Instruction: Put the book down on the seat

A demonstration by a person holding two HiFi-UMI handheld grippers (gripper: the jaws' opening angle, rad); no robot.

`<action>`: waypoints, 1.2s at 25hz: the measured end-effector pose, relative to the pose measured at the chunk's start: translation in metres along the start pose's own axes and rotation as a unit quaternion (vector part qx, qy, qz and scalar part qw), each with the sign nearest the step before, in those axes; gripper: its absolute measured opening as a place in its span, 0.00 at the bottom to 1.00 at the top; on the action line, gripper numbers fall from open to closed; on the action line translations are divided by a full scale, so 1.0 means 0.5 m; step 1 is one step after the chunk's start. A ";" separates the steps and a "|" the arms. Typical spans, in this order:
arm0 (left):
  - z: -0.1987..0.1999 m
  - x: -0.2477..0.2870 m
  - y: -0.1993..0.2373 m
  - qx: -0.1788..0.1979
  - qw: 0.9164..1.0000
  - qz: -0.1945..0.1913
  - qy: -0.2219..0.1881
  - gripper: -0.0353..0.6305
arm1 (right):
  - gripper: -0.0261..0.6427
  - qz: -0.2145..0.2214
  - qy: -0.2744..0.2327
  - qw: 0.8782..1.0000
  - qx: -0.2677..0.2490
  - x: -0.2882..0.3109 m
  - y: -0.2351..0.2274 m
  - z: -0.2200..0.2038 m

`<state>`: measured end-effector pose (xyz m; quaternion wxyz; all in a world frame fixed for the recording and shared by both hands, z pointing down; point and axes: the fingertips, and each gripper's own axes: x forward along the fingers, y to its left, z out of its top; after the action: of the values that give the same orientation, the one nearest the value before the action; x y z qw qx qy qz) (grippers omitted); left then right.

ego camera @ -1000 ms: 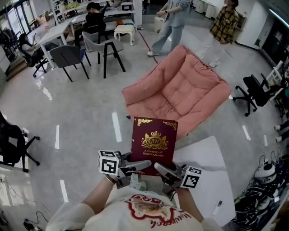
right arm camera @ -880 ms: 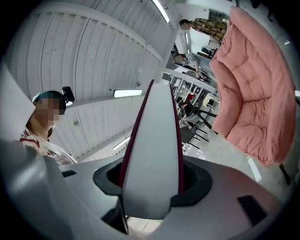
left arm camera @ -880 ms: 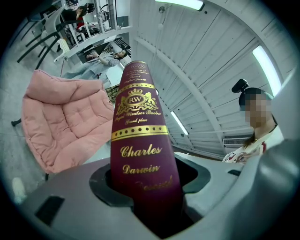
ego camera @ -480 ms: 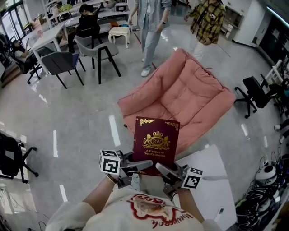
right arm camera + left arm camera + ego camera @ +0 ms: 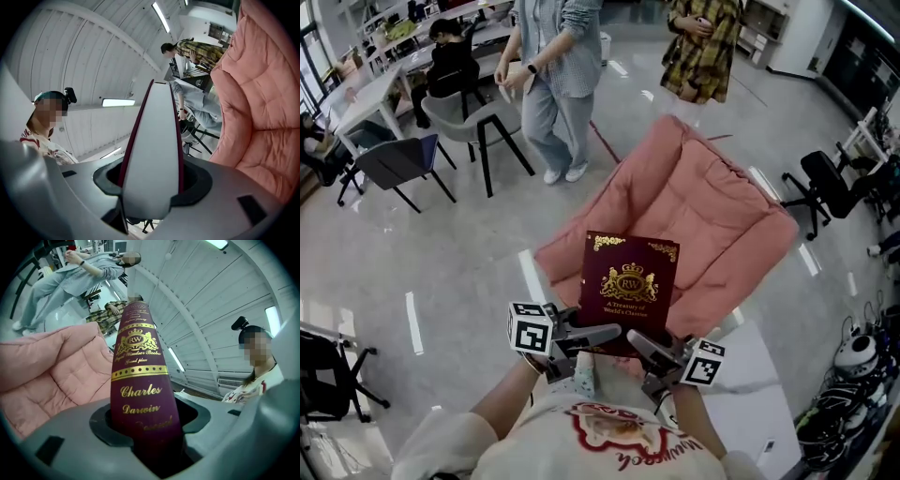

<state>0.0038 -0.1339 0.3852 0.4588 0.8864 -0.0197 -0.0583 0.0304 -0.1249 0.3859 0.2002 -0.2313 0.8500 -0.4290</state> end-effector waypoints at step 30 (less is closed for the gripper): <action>0.000 0.021 0.256 -0.065 0.996 -0.010 0.054 0.42 | 0.38 -0.055 -0.040 0.996 0.048 0.034 -0.249 -0.006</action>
<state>0.0164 -0.2089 0.4889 0.5153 0.8567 0.0180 -0.0157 0.0425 -0.1979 0.4876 0.2209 -0.2851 0.8054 -0.4704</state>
